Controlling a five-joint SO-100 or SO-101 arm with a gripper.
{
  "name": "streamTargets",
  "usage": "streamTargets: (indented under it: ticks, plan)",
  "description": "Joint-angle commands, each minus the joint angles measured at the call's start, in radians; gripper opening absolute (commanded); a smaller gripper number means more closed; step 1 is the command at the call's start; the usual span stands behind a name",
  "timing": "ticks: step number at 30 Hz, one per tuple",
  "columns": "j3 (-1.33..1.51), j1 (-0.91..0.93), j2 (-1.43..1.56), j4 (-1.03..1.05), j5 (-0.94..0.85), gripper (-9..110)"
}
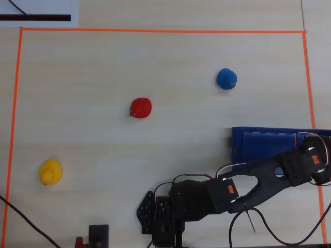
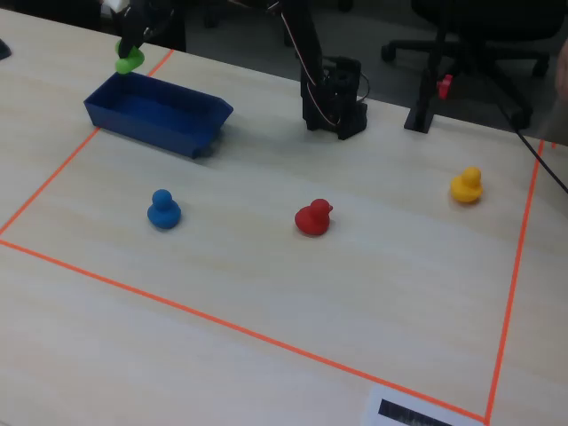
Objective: Grasp green duck and put it into box.
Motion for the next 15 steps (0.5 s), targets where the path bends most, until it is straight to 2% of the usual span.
streamTargets:
  ticks: [1,8,15]
  plan:
    - [-0.098,0.025,-0.075,-0.094,-0.008,0]
    - [-0.160,0.032,-0.219,-0.173,-0.043,0]
    - [-0.043,0.032,-0.152,-0.114,-0.114,0]
